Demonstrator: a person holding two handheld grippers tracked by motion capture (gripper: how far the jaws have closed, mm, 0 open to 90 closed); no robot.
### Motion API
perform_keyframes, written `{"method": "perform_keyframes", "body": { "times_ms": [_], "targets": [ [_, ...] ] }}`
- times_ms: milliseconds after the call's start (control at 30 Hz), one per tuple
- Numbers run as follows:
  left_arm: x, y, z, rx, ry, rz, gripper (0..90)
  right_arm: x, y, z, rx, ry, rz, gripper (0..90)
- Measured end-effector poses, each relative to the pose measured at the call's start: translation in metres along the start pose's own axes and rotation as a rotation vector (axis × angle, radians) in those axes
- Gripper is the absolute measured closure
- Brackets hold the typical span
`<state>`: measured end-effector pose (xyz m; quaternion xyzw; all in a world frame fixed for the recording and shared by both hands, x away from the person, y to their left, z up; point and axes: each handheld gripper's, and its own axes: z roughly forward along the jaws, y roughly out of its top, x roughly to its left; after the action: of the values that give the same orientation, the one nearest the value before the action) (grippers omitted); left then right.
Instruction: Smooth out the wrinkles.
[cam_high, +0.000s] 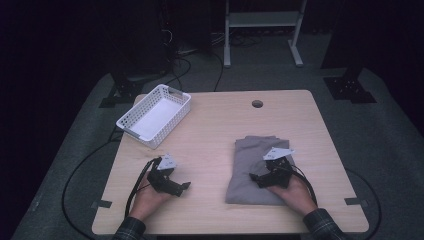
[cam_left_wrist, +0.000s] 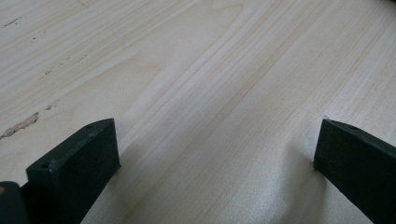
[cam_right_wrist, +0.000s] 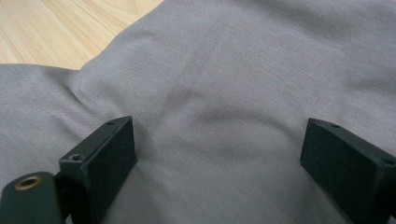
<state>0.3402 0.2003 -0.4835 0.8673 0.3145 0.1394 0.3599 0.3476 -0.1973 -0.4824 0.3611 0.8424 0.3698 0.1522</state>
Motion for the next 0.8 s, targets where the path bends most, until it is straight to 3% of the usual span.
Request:
{"method": "perform_keyframes", "body": {
  "times_ms": [800],
  "targets": [
    [0.000,0.000,0.000,-0.001,0.000,0.001,0.0,-0.026,-0.042,-0.045,0.003,-0.042,0.031,9.1]
  ]
}}
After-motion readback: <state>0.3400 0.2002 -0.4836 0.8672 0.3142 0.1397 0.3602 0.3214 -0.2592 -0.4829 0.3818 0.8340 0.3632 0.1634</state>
